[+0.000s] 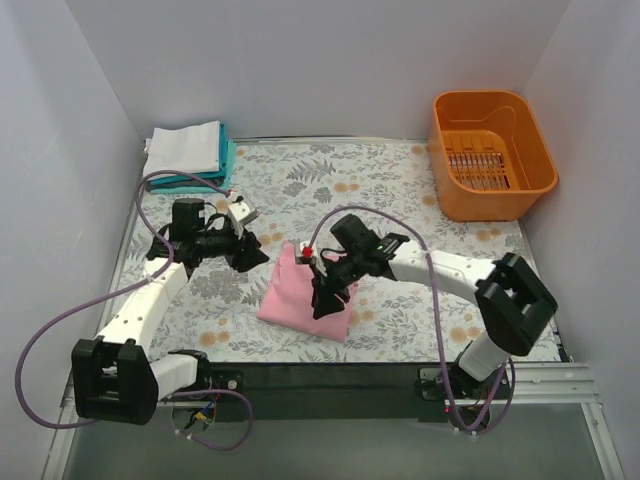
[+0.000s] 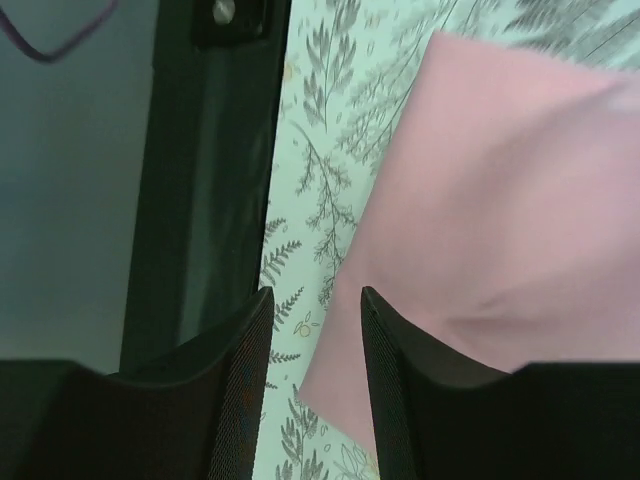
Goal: Fold and stack the t-shirts
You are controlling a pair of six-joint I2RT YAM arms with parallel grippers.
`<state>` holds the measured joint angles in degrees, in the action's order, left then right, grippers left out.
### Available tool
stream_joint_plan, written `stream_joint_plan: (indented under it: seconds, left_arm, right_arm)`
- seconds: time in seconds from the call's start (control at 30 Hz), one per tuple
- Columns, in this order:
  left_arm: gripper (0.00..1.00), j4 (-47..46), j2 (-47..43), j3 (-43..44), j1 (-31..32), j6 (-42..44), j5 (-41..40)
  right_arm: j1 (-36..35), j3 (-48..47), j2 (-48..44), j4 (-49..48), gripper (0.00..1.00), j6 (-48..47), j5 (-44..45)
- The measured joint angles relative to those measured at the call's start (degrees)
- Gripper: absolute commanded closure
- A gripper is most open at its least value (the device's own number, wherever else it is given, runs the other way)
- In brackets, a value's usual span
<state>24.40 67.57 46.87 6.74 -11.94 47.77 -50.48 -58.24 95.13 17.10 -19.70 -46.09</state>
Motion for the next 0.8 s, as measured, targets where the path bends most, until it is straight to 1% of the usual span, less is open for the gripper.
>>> stream_joint_plan:
  seconds: [0.07, 0.17, 0.27, 0.33, 0.47, 0.6, 0.67, 0.7, 0.8]
  left_arm:
    - [0.55, 1.84, -1.31, -0.79, 0.33, 3.10, 0.98]
    - [0.55, 3.32, -1.77, -2.27, 1.77, 9.03, 2.05]
    - [0.56, 3.17, -0.74, -3.48, 5.57, 13.55, 1.09]
    - [0.56, 1.27, 1.33, -3.65, 9.27, 15.98, 0.52]
    - [0.55, -3.65, 9.14, -2.95, 14.38, 19.08, -1.73]
    - [0.55, -7.80, 17.33, -0.79, 15.85, 21.90, -3.45]
    - [0.57, -9.35, 20.20, 0.31, 16.17, 23.41, -3.74]
    - [0.60, -9.88, 21.31, 0.81, 16.28, 24.04, -3.80]
    - [0.66, -10.58, 23.74, 1.64, 16.52, 25.27, -4.20]
  right_arm:
    - [1.60, -0.76, -4.50, 0.48, 0.57, 0.96, -1.46]
    - [10.10, -5.25, -6.49, 0.76, 0.56, 2.49, -3.58]
    - [18.56, -10.19, -2.51, -0.09, 0.54, 3.50, -2.95]
    - [21.46, -12.70, 2.43, -0.15, 0.54, 3.58, -1.55]
    - [21.24, -16.13, 13.16, 0.52, 0.54, 4.15, 0.07]
    - [20.70, -18.18, 20.92, 1.51, 0.54, 4.83, 0.94]
    - [20.63, -19.28, 22.88, 2.25, 0.55, 5.18, 0.98]
    - [20.63, -20.02, 23.63, 2.45, 0.56, 5.46, 0.70]
    - [20.63, -22.73, 25.33, 2.45, 0.59, 5.79, 0.81]
